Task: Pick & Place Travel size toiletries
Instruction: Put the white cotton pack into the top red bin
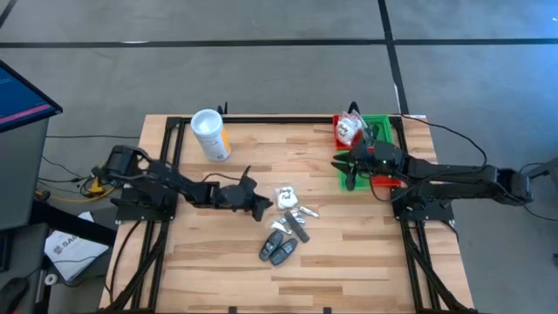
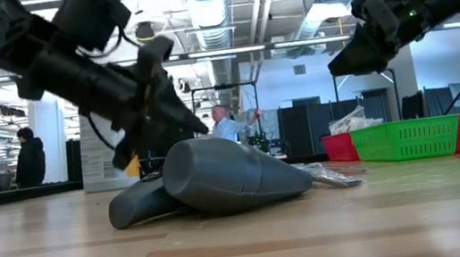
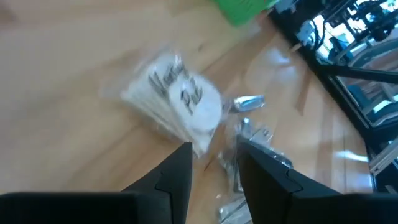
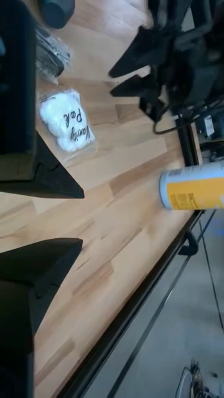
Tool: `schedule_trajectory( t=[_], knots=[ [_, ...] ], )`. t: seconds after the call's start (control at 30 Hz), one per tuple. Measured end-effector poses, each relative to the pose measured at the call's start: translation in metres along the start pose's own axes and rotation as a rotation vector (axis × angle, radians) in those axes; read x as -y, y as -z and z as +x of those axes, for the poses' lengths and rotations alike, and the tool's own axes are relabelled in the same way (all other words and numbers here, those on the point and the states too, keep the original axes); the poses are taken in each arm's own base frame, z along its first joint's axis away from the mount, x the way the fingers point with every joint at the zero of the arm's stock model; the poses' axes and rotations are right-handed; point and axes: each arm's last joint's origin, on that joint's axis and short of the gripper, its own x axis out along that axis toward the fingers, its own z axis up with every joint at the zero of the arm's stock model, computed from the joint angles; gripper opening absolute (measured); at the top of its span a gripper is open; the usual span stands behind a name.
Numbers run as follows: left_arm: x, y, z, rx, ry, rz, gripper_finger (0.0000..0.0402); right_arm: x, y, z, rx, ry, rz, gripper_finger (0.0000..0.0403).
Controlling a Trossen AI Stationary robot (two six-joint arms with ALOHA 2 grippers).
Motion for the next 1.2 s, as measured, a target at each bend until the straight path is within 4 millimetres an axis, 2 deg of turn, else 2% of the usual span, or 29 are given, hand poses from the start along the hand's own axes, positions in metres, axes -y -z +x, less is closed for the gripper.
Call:
schedule_trajectory(
  t=[0.2,0.67,1.2],
  knots=[
    [-0.012,0.013,0.012,-0.045,-0.038,-0.080,0.0122,-0.005,0.000,0.000,0.004,-0.025,-0.009,0.0104],
    [-0.016,0.005,0.016,-0.007,-0.030,-0.162,0.0122,-0.012,0.000,0.000,0.009,-0.062,-0.026,0.0104],
    [-0.016,0.005,0.016,0.008,-0.040,-0.209,0.0122,-0.012,0.000,0.000,0.008,-0.062,-0.033,0.0104]
  ],
)
